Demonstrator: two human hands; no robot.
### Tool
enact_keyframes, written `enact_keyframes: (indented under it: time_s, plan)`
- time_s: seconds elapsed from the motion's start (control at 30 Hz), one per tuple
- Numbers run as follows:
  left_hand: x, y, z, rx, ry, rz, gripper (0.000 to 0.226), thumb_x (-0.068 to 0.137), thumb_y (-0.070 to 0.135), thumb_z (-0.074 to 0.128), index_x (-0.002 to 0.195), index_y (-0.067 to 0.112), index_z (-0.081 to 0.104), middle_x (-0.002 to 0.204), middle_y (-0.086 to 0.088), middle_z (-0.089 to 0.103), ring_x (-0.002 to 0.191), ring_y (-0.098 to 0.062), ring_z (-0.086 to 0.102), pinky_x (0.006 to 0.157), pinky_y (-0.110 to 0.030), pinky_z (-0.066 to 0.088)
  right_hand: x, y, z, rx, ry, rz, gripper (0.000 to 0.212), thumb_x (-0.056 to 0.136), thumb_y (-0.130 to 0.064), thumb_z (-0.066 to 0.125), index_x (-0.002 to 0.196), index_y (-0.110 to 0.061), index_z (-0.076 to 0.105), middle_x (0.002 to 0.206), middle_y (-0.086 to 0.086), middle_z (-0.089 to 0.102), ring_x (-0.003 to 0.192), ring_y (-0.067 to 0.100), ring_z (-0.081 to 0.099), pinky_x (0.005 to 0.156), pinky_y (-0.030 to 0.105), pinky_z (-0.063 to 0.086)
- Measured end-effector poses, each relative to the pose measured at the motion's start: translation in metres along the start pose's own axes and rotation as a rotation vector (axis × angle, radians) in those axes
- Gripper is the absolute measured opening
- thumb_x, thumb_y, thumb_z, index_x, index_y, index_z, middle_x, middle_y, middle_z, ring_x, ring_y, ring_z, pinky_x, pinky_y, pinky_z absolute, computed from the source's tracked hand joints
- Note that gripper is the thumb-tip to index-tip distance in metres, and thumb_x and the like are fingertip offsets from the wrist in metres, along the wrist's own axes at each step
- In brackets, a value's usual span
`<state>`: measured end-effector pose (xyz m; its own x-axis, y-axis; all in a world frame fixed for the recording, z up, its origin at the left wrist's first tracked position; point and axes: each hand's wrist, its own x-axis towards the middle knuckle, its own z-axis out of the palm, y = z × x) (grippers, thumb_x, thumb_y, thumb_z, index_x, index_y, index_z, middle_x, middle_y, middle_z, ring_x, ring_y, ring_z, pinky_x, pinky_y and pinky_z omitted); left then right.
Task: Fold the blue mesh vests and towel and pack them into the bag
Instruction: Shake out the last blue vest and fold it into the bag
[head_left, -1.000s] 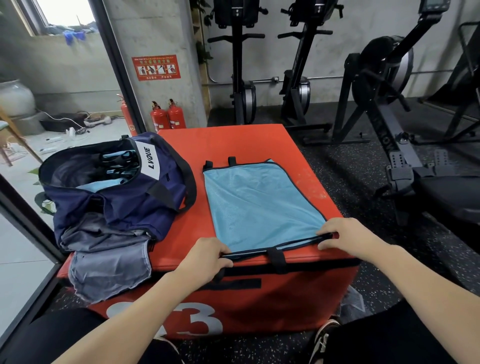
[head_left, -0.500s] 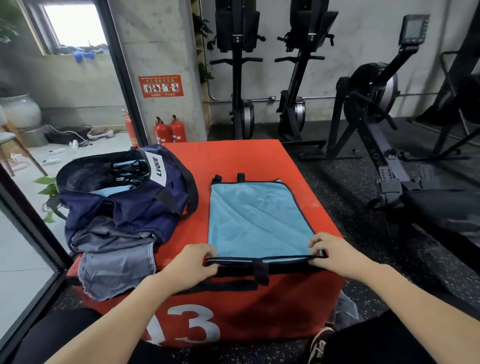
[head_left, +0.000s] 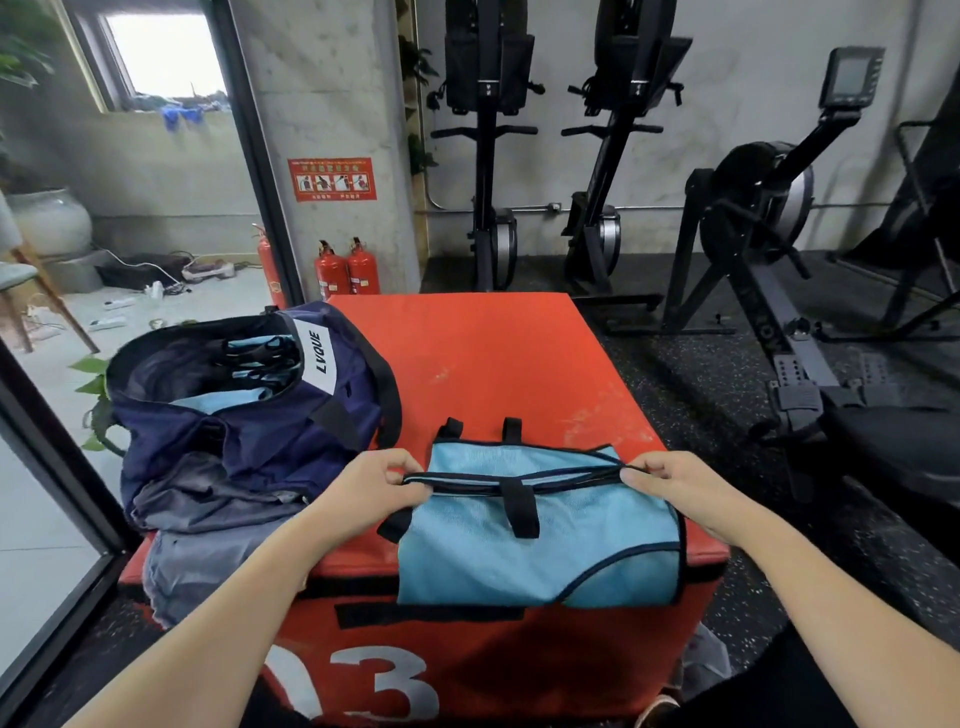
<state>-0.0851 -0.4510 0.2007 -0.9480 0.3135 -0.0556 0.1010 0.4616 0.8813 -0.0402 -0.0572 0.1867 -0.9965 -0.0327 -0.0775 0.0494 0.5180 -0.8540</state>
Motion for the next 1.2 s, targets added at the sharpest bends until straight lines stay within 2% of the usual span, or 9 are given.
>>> enact_keyframes:
  time_s: [0.23,0.33,0.47,0.6,0.7,0.8,1.0,1.1,1.2]
  plan:
    - [0.067,0.004,-0.002,-0.051,-0.008,-0.089,0.022,0.083,0.026,0.078,0.083,0.006,0.069,0.066,-0.007,0.061,0.059,-0.015,0.053,0.056,-0.028,0.044,0.056,0.014,-0.005,-0.042,0.123,0.043,0.032,0.093,-0.039,0.066,0.082,-0.009,0.069,0.068,-0.005,0.056,0.066,0.008,0.049,0.068,0.026,0.04]
    - [0.099,0.001,-0.001,0.057,0.037,-0.138,0.02,0.082,0.025,0.078,0.079,0.007,0.071,0.061,0.001,0.063,0.054,-0.008,0.056,0.051,-0.019,0.044,0.076,0.021,-0.005,-0.095,0.168,0.033,0.028,0.09,-0.039,0.07,0.073,-0.017,0.068,0.061,-0.008,0.053,0.06,0.008,0.046,0.063,0.027,0.038]
    - [0.13,-0.012,0.009,0.334,0.079,-0.192,0.018,0.076,0.033,0.079,0.076,0.015,0.074,0.066,0.007,0.069,0.065,-0.005,0.061,0.049,-0.012,0.041,0.1,0.029,0.005,-0.356,0.2,0.092,0.02,0.085,-0.041,0.075,0.076,-0.025,0.069,0.076,-0.006,0.067,0.072,0.011,0.06,0.065,0.027,0.046]
    - [0.14,-0.021,0.022,0.585,0.122,-0.193,0.019,0.076,0.033,0.07,0.075,0.014,0.07,0.076,0.001,0.071,0.079,-0.017,0.065,0.067,-0.026,0.052,0.115,0.031,0.016,-0.642,0.19,0.113,0.023,0.083,-0.05,0.072,0.075,-0.031,0.061,0.078,-0.01,0.061,0.078,0.013,0.059,0.073,0.035,0.05]
    - [0.14,-0.022,0.025,0.651,0.173,-0.193,0.016,0.074,0.036,0.067,0.075,0.021,0.061,0.082,0.003,0.066,0.082,-0.021,0.063,0.073,-0.033,0.056,0.117,0.022,0.019,-0.828,0.245,0.123,0.024,0.083,-0.054,0.069,0.086,-0.032,0.06,0.093,-0.009,0.058,0.094,0.017,0.055,0.086,0.038,0.046]
    - [0.139,-0.025,0.026,0.683,0.191,-0.196,0.02,0.077,0.037,0.067,0.085,0.022,0.057,0.089,0.003,0.063,0.086,-0.022,0.061,0.074,-0.033,0.054,0.116,0.009,0.032,-0.895,0.284,0.03,0.027,0.086,-0.044,0.07,0.106,-0.026,0.062,0.102,-0.005,0.059,0.101,0.021,0.056,0.089,0.039,0.046]
    - [0.142,-0.03,0.024,0.504,0.205,-0.222,0.037,0.077,0.032,0.074,0.11,0.024,0.059,0.098,0.001,0.067,0.09,-0.019,0.063,0.077,-0.028,0.049,0.112,-0.025,0.086,-0.401,0.09,0.036,0.032,0.092,-0.051,0.062,0.113,-0.026,0.061,0.09,-0.015,0.065,0.079,0.005,0.062,0.073,0.027,0.051]
    - [0.143,-0.023,0.023,0.16,0.271,-0.272,0.036,0.075,0.019,0.079,0.107,0.022,0.062,0.093,0.0,0.068,0.084,-0.016,0.064,0.069,-0.025,0.047,0.114,-0.033,0.1,-0.306,0.044,0.019,0.041,0.093,-0.054,0.059,0.122,-0.025,0.059,0.094,-0.014,0.067,0.083,0.005,0.061,0.067,0.022,0.042]
    - [0.149,-0.022,0.024,-0.214,0.32,-0.35,0.034,0.076,0.013,0.081,0.105,0.018,0.066,0.092,-0.006,0.07,0.077,-0.018,0.065,0.06,-0.026,0.047,0.12,-0.042,0.104,-0.098,0.051,0.017,0.035,0.095,-0.049,0.058,0.121,-0.027,0.059,0.091,-0.012,0.071,0.078,0.004,0.063,0.067,0.024,0.047]
